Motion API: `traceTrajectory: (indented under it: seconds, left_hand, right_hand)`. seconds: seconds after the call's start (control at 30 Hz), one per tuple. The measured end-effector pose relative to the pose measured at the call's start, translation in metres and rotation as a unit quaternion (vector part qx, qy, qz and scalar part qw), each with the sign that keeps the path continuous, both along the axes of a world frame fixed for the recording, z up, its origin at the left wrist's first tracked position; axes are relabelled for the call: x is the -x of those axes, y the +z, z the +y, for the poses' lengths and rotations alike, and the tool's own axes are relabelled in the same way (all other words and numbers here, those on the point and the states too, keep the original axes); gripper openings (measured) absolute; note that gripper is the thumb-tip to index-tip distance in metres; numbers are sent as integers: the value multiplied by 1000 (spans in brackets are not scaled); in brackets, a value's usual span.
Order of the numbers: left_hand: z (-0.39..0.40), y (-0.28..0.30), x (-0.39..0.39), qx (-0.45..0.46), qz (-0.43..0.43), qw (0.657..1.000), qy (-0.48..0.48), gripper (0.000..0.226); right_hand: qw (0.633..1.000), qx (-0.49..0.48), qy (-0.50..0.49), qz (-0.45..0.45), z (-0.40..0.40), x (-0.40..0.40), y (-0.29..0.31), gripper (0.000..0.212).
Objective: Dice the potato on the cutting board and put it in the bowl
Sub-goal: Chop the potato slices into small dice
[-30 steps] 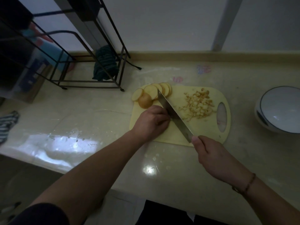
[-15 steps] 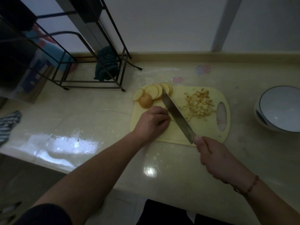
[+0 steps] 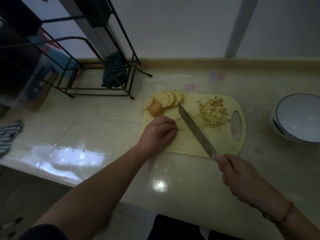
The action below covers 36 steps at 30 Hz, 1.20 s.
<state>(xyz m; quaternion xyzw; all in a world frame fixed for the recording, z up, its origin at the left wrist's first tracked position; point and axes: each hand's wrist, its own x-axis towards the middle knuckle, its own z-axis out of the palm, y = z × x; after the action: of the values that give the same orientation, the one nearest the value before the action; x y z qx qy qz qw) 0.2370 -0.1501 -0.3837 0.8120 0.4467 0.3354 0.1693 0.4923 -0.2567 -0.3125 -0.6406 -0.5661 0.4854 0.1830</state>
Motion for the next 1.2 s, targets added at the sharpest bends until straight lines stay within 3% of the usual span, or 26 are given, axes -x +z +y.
traceTrajectory:
  seconds: [0.13,0.7,1.2]
  left_hand:
    - [-2,-4,10,-1,33,999,-2,10]
    - [8,5,-5,8,89,995,-41,23]
    - [14,9,-8,29,90,993,-72,26]
  right_hand:
    - [1000,-14,2,-3,-5,4,0,52]
    - [999,-35,18,-13,0,17,1,53]
    - [998,-21,39,-43,12,25,0,51]
